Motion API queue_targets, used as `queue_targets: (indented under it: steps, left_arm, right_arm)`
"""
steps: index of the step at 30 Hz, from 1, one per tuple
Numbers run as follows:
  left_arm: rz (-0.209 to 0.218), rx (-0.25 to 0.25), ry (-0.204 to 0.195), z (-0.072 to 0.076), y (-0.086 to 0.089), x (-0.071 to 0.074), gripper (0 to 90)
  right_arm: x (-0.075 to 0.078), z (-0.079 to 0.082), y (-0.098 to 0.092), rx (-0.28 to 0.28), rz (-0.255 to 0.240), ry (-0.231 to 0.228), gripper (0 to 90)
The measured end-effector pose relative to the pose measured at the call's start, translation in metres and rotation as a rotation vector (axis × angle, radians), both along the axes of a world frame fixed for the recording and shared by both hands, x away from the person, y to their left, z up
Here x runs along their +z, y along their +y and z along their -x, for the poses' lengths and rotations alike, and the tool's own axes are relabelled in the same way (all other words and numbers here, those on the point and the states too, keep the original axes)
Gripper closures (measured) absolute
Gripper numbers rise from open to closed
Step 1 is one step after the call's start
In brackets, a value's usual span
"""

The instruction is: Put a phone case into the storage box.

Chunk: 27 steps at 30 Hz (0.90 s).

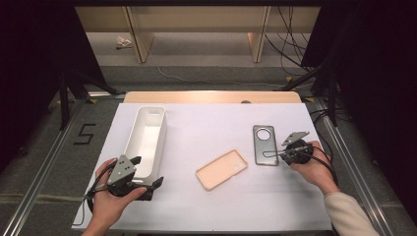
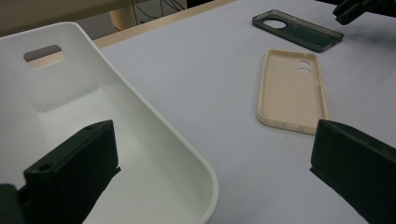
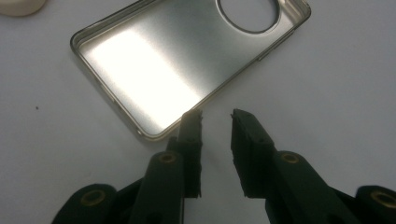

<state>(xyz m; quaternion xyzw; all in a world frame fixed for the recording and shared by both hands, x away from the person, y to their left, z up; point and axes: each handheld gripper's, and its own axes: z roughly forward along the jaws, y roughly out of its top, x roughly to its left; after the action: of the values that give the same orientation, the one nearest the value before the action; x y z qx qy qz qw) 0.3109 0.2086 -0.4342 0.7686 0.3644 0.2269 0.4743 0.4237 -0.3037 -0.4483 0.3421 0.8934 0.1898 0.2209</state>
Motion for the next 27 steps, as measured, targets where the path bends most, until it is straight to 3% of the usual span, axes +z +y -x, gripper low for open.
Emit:
queue_targets:
  steps: [8,10,13,14,18,21,27]
  left_arm:
    - [0.001,0.0,0.0,0.0,0.0,0.0,0.0]
    - [0.001,0.0,0.0,0.0,0.0,0.0,0.0]
    - [0.001,0.0,0.0,0.0,0.0,0.0,0.0]
    - [0.001,-0.001,0.0,0.0,0.0,0.0,0.0]
    - [0.004,-0.004,0.003,0.0,-0.001,0.0,0.2]
    - [0.003,-0.005,0.003,0.0,-0.001,0.0,0.4]
    - [0.002,-0.007,0.003,0.0,-0.001,0.0,0.5]
  right_arm:
    - [0.003,0.0,0.001,0.018,-0.006,-0.023,63.0]
    - [0.005,0.0,0.003,0.061,0.008,-0.038,53.9]
    - [0.008,0.0,0.005,0.098,0.031,-0.05,49.3]
    - [0.01,0.001,0.007,0.126,0.047,-0.046,44.1]
    - [0.012,0.002,0.013,0.186,0.094,-0.017,38.5]
    - [0.013,0.002,0.015,0.218,0.122,-0.022,33.2]
    - [0.014,0.0,0.02,0.263,0.145,0.001,27.4]
